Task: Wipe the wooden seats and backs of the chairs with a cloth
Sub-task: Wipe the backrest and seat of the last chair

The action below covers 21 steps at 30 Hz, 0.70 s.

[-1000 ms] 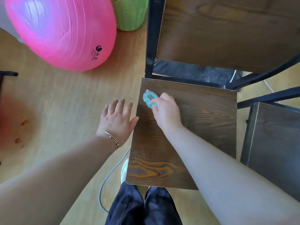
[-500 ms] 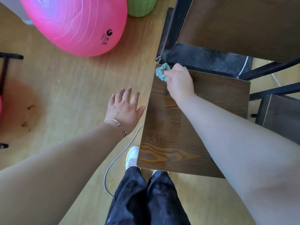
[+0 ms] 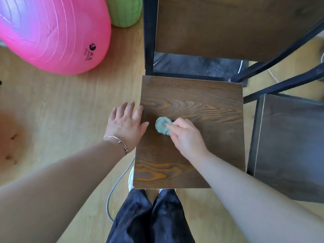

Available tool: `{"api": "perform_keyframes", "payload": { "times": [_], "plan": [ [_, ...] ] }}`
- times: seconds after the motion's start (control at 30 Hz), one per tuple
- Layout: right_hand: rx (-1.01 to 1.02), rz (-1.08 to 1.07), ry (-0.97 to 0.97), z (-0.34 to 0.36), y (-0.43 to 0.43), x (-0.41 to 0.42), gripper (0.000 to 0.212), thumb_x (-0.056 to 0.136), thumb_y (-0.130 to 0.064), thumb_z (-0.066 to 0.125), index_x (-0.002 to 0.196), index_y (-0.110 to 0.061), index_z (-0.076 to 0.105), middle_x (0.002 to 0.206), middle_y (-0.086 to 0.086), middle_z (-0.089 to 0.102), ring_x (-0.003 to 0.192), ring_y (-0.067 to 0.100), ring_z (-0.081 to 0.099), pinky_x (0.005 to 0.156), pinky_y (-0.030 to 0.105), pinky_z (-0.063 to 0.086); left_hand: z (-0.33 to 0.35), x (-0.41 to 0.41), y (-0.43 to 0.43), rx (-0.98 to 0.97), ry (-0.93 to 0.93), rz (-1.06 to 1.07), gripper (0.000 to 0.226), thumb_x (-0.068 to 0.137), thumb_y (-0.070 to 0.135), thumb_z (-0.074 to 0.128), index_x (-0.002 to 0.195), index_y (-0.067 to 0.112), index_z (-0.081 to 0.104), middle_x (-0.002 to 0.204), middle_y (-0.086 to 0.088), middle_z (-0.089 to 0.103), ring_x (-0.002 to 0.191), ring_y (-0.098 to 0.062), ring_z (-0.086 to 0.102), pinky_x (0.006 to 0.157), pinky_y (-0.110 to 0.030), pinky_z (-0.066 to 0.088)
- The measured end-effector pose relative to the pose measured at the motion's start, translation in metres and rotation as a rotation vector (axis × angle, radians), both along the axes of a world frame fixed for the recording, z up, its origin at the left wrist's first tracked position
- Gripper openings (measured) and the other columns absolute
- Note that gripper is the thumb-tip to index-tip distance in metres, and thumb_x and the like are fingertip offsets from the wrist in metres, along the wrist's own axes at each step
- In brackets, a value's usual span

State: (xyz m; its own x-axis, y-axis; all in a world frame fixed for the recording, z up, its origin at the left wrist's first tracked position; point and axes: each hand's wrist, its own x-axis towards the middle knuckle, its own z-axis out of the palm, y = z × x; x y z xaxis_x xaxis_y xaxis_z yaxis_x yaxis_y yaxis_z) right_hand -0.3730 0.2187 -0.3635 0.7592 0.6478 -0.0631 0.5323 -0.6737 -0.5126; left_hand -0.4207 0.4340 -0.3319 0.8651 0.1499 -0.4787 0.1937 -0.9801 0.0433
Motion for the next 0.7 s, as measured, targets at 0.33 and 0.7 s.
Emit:
{"api": "perform_keyframes", "payload": {
  "times": [0.33,0.7],
  "plan": [
    [-0.226,-0.785,-0.009,0.003,-0.059,0.119,0.028,0.097,-0.019,0.059,0.122,-0.009,0.066,0.116,0.007,0.06,0.104,0.021,0.062,0.083,0.026,0.054,-0.01,0.021,-0.017,0.005,-0.055,-0.073,0.061,0.098,0.055,0.024,0.15,0.024,0.021,0.158,-0.006,0.019,0.144,-0.03,0.015,0.117,-0.046,0.018],
    [-0.103,-0.003,-0.037,-0.004,-0.01,-0.07,0.026,0.086,-0.004,0.06,0.11,-0.008,0.069,0.09,0.006,0.053,0.082,0.028,0.044,0.054,0.04,0.046,-0.008,-0.017,-0.016,0.037,-0.003,-0.123,0.062,0.098,0.054,0.022,0.151,0.024,0.015,0.158,-0.006,0.017,0.145,-0.03,0.012,0.118,-0.047,0.015]
  ]
}}
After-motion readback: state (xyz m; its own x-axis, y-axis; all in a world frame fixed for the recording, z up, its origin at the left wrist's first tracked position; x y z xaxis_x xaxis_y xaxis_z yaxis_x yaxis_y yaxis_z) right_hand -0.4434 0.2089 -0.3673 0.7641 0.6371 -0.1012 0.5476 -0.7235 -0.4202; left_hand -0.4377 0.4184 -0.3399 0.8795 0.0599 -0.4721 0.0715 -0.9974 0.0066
